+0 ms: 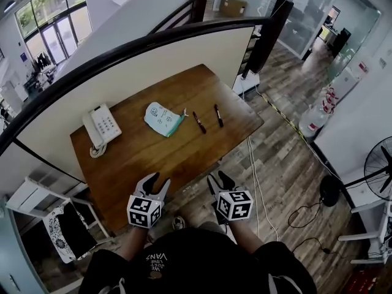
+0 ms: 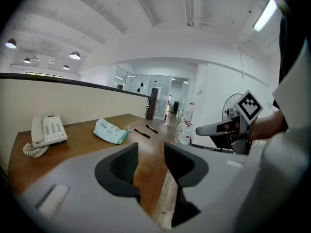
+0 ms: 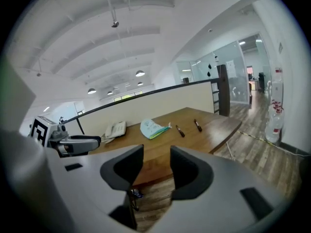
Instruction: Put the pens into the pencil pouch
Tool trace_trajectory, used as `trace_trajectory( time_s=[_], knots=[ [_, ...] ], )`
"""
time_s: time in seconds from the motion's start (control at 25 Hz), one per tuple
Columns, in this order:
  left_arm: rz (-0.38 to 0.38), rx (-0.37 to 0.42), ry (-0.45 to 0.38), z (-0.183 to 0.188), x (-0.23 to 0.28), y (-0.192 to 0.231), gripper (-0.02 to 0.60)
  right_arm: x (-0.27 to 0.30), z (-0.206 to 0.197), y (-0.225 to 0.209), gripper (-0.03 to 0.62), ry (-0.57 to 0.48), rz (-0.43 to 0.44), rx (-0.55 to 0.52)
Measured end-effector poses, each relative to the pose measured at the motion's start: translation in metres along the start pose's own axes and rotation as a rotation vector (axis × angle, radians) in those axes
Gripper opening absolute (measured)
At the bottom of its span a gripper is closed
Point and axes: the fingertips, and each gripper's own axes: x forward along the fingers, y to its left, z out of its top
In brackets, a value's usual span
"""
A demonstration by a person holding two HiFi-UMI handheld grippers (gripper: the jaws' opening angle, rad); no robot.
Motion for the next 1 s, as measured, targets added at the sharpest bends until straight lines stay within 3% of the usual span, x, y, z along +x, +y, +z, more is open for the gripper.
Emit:
trace_trajectory(
  time_s=[0.48,1.0],
  knots=[
    [0.022,-0.016,0.038,-0.001,0.039,0.04,0.153,0.049,0.008,-0.018,0.141,0.048,-0.009,-0.018],
    [0.14,0.027,0.149,0.016,0.133,0.085,0.153,0.146,0.039,-0.087,0.141,0.144,0.056,-0.133]
  ],
)
